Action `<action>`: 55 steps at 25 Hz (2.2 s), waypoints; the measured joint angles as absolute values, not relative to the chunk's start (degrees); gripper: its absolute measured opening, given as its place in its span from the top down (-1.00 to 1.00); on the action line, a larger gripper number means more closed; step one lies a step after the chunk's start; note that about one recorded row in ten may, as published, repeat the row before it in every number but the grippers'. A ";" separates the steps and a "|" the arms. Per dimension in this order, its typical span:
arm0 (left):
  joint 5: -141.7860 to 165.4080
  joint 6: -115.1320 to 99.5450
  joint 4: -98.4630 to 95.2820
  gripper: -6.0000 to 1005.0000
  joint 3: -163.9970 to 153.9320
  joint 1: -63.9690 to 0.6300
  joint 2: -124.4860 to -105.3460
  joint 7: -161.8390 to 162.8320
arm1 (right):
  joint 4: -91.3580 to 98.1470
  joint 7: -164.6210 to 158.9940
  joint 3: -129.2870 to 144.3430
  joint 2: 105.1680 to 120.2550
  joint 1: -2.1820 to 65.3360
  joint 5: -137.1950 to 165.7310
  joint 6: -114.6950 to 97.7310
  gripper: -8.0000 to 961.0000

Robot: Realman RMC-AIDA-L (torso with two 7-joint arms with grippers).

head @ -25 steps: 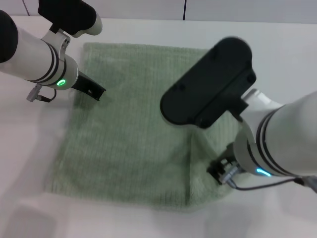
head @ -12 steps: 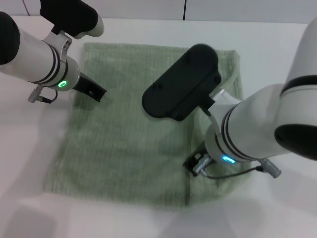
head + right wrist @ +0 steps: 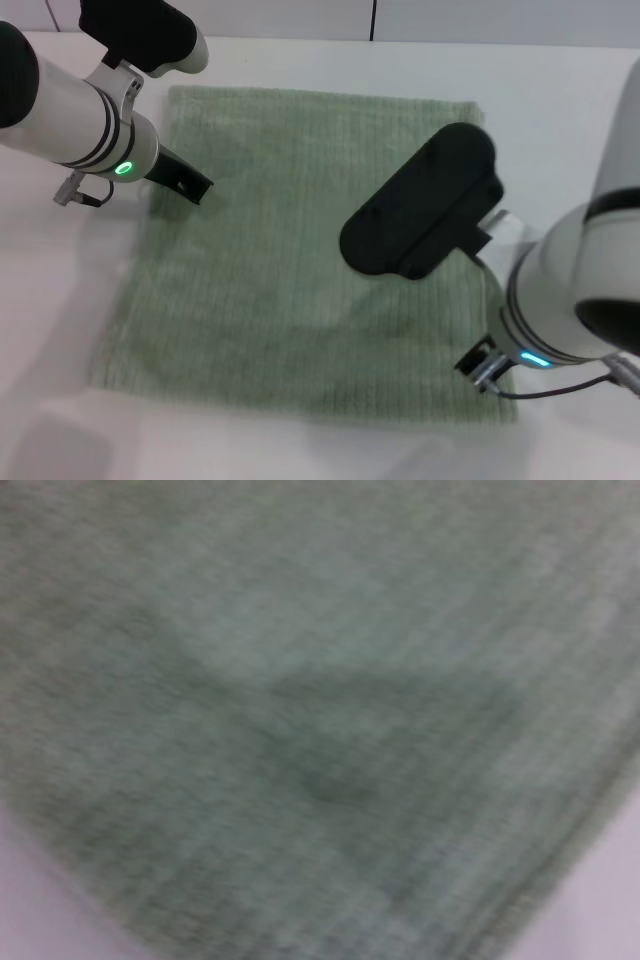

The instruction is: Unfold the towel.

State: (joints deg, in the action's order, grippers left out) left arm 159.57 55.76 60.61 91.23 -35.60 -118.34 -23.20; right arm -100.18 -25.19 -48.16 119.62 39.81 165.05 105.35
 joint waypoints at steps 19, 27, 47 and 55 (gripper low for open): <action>164.43 21.06 85.18 0.99 92.29 -16.43 -118.24 -22.78 | -101.62 -14.67 -60.28 118.95 19.06 167.45 58.79 0.12; 158.10 -25.07 77.80 0.99 87.74 -0.28 -118.07 -13.07 | -91.39 -0.71 -62.47 119.82 4.71 167.36 11.11 0.11; 159.64 -76.50 16.84 -0.19 84.97 -11.25 -118.48 -1.09 | -32.61 0.15 -51.70 119.64 2.17 136.32 -87.63 0.00; 157.80 -76.56 14.50 -0.56 84.99 -12.59 -118.74 -1.06 | -27.73 0.21 -49.02 119.73 2.46 135.44 -93.60 -0.53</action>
State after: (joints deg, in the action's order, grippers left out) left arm 157.80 -76.56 14.50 84.99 -12.59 -118.74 -1.06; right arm -27.73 0.21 -49.02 119.73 2.46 135.44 -93.60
